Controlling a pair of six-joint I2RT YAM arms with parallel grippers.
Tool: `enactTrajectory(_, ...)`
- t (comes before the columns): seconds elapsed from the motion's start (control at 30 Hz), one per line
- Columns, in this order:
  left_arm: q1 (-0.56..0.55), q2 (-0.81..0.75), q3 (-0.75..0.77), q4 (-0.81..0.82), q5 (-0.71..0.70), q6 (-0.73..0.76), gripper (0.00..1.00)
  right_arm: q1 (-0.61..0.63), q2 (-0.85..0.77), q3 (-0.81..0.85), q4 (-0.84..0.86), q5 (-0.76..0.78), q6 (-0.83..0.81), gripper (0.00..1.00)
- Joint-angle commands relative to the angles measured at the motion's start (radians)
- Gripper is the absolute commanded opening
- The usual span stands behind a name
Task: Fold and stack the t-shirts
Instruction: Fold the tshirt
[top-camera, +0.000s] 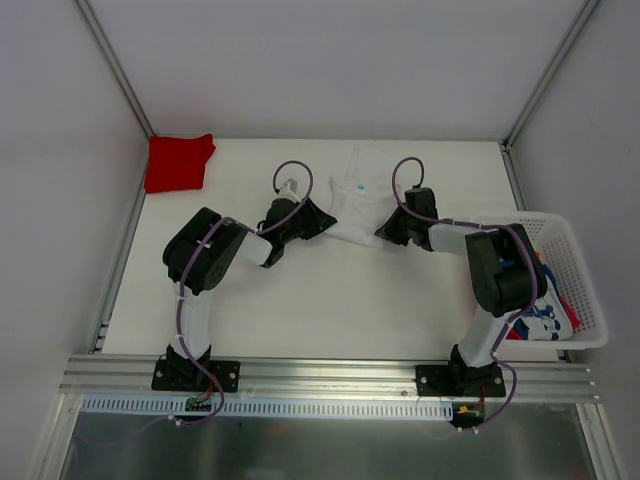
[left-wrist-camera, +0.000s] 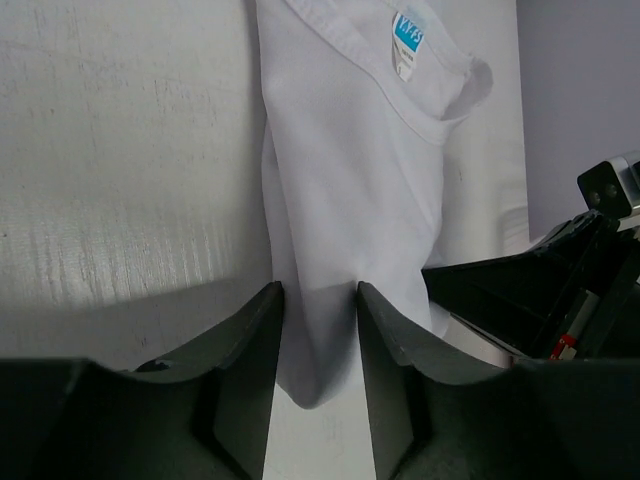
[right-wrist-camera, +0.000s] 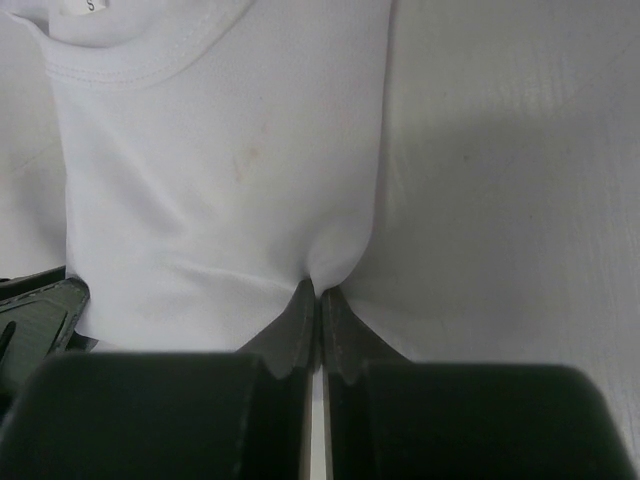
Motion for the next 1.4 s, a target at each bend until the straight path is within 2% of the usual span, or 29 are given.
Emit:
enactTrajectory(0.0,-0.008,0.002,-0.003,0.01,0.005,-0.004,0.34,0.006,-0.014,-0.017,-0.086,0.042,-0.022,0.01)
enactTrajectory(0.1,-0.008,-0.001,-0.012,0.007,0.004,-0.006,0.19,0.004,-0.008,-0.017,-0.084,0.042,-0.022,0.01)
enactTrajectory(0.3,-0.011,-0.001,-0.029,0.014,0.004,-0.004,0.11,0.009,-0.016,-0.037,-0.075,0.042,-0.016,0.0)
enactTrajectory(0.33,-0.011,-0.005,-0.035,0.014,0.005,-0.003,0.06,0.011,-0.017,-0.04,-0.075,0.041,-0.016,0.0)
enactTrajectory(0.43,-0.02,-0.025,-0.063,0.005,0.005,-0.003,0.0,0.02,-0.037,-0.059,-0.075,0.037,-0.013,0.01)
enactTrajectory(0.6,-0.064,-0.094,-0.11,-0.097,-0.018,0.019,0.0,0.089,-0.121,-0.121,-0.108,0.068,0.009,0.01)
enactTrajectory(0.83,-0.195,-0.281,-0.215,-0.193,-0.082,0.039,0.0,0.211,-0.307,-0.223,-0.209,0.131,0.047,0.01)
enactTrajectory(0.9,-0.242,-0.35,-0.254,-0.22,-0.102,0.028,0.0,0.259,-0.354,-0.25,-0.262,0.191,0.068,0.01)
enactTrajectory(1.03,-0.323,-0.482,-0.293,-0.341,-0.15,0.006,0.0,0.346,-0.489,-0.293,-0.368,0.275,0.12,0.01)
enactTrajectory(1.2,-0.412,-0.736,-0.347,-0.585,-0.32,0.009,0.0,0.446,-0.776,-0.35,-0.568,0.39,0.194,0.0)
enactTrajectory(1.27,-0.425,-0.827,-0.35,-0.674,-0.364,0.019,0.0,0.458,-0.888,-0.352,-0.646,0.427,0.205,0.01)
enactTrajectory(1.37,-0.439,-0.895,-0.345,-0.717,-0.386,0.045,0.0,0.462,-0.966,-0.326,-0.71,0.459,0.205,0.0)
